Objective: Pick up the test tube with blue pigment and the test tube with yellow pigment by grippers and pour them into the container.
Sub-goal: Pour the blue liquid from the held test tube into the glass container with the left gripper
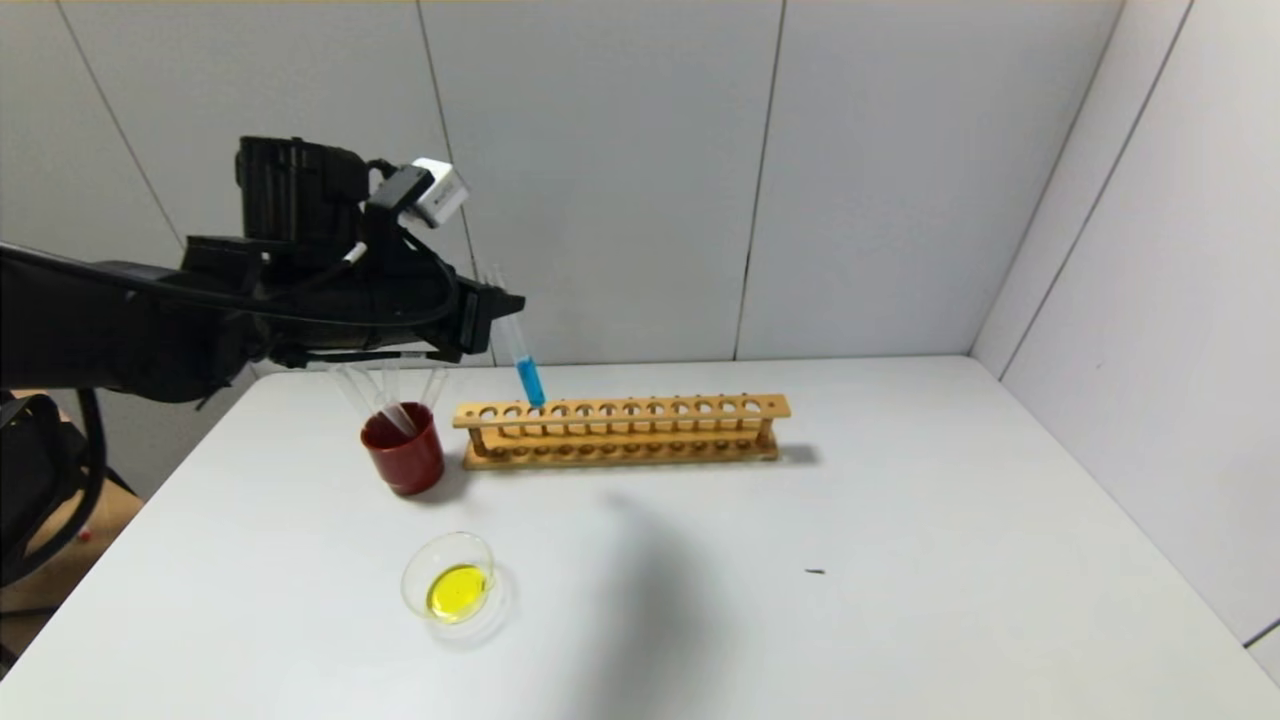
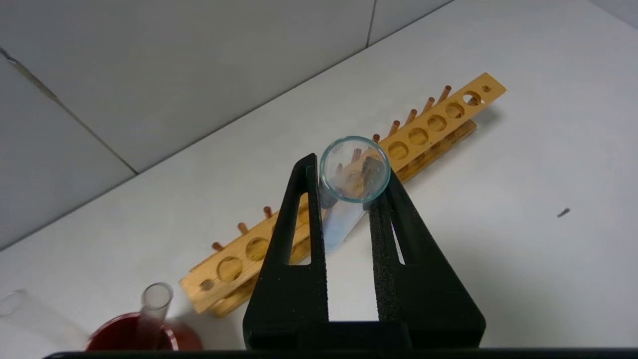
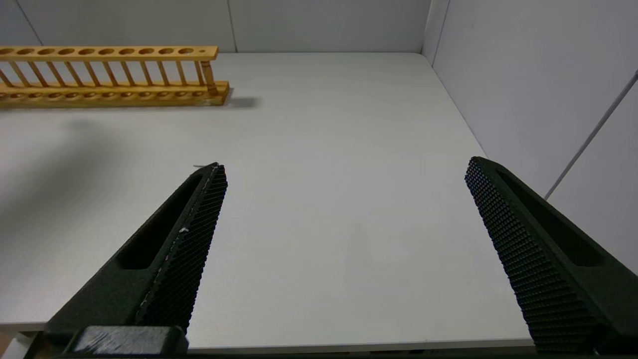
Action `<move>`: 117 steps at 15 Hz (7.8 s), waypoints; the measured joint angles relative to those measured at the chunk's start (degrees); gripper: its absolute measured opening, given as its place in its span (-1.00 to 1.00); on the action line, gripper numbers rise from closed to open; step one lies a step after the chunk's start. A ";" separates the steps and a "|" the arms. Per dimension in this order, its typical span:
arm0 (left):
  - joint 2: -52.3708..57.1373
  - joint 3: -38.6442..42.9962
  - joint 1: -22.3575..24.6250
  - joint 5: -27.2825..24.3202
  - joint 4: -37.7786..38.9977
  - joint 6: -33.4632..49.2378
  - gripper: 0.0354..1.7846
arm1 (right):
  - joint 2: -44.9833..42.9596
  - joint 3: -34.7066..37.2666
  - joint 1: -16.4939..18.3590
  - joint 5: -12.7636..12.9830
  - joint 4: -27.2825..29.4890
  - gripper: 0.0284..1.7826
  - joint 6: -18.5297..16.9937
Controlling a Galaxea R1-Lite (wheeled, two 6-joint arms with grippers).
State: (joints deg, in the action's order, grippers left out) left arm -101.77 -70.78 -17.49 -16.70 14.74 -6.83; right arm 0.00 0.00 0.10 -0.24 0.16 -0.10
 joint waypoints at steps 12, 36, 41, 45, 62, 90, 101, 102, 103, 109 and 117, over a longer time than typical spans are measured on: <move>19.08 16.20 5.57 -0.85 -0.61 -9.79 -0.69 | 0.00 0.00 0.00 0.00 0.02 0.96 0.00; 14.90 31.61 10.23 -7.80 2.27 -63.18 -0.69 | 0.00 0.00 0.00 0.00 0.02 0.96 -0.01; 16.57 36.24 10.36 -7.24 1.96 -74.46 -0.69 | 0.00 0.00 0.00 0.00 0.02 0.96 0.00; 19.10 38.18 10.39 -6.61 -3.08 -80.10 -0.69 | 0.00 0.00 0.00 0.02 0.02 0.96 0.00; 16.10 35.19 10.36 -5.62 -7.03 -105.66 -0.69 | 0.00 0.00 0.00 0.00 0.00 0.96 0.00; 6.24 22.82 7.39 5.84 -12.07 -125.23 -0.69 | 0.00 0.00 0.00 0.02 0.02 0.96 0.00; 8.80 21.03 6.34 12.04 -16.82 -127.57 -0.69 | 0.00 0.00 0.00 0.00 0.02 0.96 0.00; 8.78 20.89 6.00 12.26 -16.86 -127.57 -0.69 | 0.00 0.00 0.00 0.00 0.02 0.96 0.00; 8.74 20.76 5.71 12.54 -16.82 -127.62 -0.69 | 0.00 0.00 0.00 0.02 0.02 0.96 0.00; 8.61 20.64 4.22 15.69 -16.85 -129.06 -0.69 | 0.00 0.00 0.00 0.00 0.02 0.96 0.00; 8.72 21.47 3.24 15.97 -16.85 -129.87 -0.69 | 0.00 0.00 0.00 0.00 0.02 0.96 0.00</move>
State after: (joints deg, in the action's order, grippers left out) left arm -93.05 -49.31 -14.25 -0.73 -2.11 -136.69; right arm 0.00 0.00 0.10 -0.24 0.18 -0.10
